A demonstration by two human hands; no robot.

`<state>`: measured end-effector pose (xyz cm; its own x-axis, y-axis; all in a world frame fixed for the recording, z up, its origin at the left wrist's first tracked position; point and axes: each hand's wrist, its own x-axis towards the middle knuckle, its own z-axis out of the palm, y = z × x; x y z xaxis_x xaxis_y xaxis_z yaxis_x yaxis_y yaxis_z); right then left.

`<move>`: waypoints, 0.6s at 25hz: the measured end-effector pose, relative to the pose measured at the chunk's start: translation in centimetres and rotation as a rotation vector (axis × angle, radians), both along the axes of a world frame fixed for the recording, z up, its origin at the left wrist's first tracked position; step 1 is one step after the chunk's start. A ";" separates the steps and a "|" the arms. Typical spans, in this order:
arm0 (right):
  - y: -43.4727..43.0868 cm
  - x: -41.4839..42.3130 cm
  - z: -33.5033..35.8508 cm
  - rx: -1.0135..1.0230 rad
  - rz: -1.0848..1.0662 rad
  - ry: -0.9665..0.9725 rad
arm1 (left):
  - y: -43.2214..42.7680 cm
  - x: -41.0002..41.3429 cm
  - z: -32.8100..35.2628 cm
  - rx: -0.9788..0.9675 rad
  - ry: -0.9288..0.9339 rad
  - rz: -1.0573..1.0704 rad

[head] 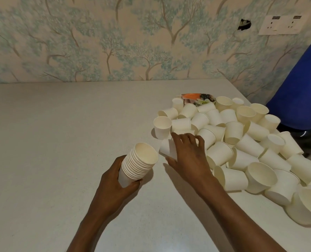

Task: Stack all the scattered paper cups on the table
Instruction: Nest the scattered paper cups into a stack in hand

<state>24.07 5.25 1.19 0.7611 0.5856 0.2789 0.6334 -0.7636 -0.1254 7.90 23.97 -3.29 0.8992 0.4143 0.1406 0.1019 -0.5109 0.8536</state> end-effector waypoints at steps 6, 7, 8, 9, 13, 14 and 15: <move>1.2 -0.5 -1.1 0.158 0.090 0.013 | 1.6 0.4 0.2 0.039 -0.027 -0.012; 1.1 -0.8 -0.4 0.338 0.112 0.121 | 1.9 0.5 0.1 0.041 -0.024 -0.014; 0.8 -0.6 0.4 0.527 0.133 0.216 | 2.2 0.6 0.1 0.042 -0.021 -0.016; 0.6 -0.4 1.5 0.662 0.150 0.281 | 2.4 0.6 0.1 0.043 -0.020 -0.017; 0.3 -0.8 4.8 0.683 0.295 0.369 | 2.6 1.5 0.4 0.042 -0.022 -0.036; 0.5 -0.8 5.0 0.646 0.325 0.376 | 2.5 1.8 0.5 0.047 -0.027 -0.041; 0.9 -1.0 5.0 0.617 0.358 0.382 | 2.4 2.1 0.6 0.046 -0.028 -0.047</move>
